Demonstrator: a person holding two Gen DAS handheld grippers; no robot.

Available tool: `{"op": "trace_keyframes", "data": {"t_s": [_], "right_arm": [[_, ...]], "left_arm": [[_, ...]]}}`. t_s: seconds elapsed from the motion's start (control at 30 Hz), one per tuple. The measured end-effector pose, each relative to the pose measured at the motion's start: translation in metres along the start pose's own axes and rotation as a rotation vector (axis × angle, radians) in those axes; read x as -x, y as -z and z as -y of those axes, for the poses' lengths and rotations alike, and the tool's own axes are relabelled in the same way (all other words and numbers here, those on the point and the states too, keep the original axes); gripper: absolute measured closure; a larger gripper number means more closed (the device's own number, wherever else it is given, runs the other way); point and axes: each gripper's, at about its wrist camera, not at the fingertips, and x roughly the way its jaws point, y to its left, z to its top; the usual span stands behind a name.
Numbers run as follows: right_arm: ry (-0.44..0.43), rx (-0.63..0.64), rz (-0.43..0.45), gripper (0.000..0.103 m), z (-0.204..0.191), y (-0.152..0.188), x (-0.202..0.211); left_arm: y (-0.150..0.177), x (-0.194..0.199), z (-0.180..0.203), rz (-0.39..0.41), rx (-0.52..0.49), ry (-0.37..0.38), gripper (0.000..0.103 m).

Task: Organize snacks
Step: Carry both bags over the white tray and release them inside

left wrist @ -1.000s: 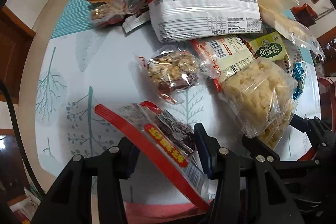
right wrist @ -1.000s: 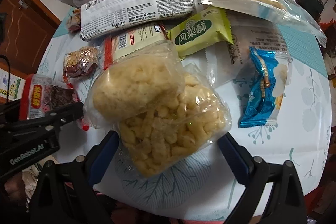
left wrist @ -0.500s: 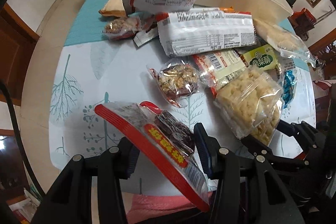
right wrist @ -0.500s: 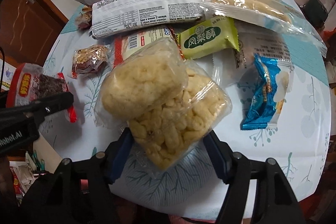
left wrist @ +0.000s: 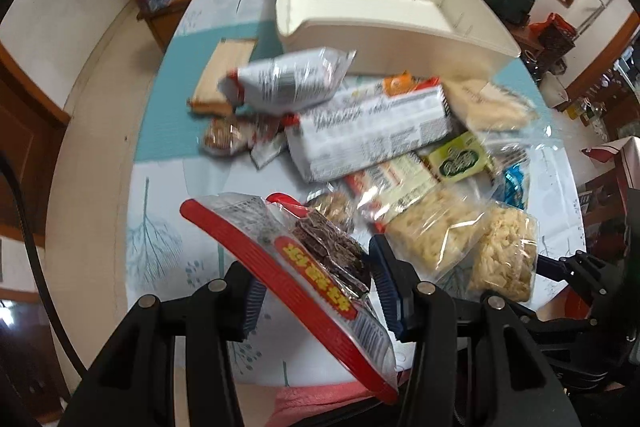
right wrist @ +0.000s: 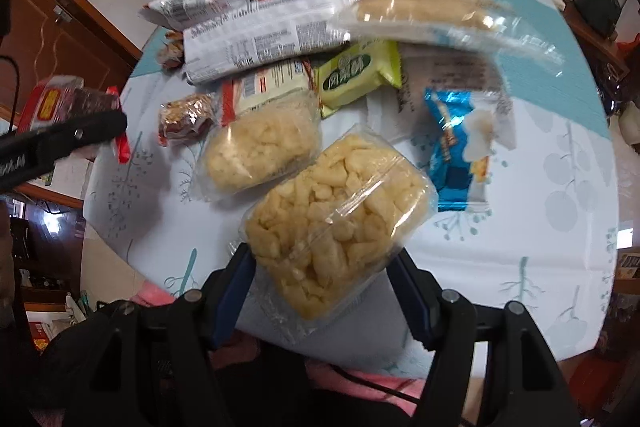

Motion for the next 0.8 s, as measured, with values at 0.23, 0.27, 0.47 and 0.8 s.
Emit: {"op": "trace_keyframes", "data": {"t_s": [0.23, 0.27, 0.47, 0.8], "right_arm": [[-0.038, 0.007, 0.090, 0.035, 0.024, -0.002, 0.050], [-0.043, 0.009, 0.101, 0.035, 0.033, -0.001, 0.061], [-0.038, 0.040, 0.189, 0.035, 0.044, -0.019, 0.092], [0.001, 0.047, 0.347, 0.035, 0.069, -0.059, 0.130]], "left_arm": [[-0.026, 0.014, 0.009, 0.061, -0.023, 0.016, 0.055], [-0.030, 0.016, 0.010, 0.070, -0.024, 0.017, 0.055], [-0.057, 0.029, 0.020, 0.146, -0.044, 0.024, 0.055], [-0.114, 0.046, 0.031, 0.289, -0.052, 0.043, 0.055]]}}
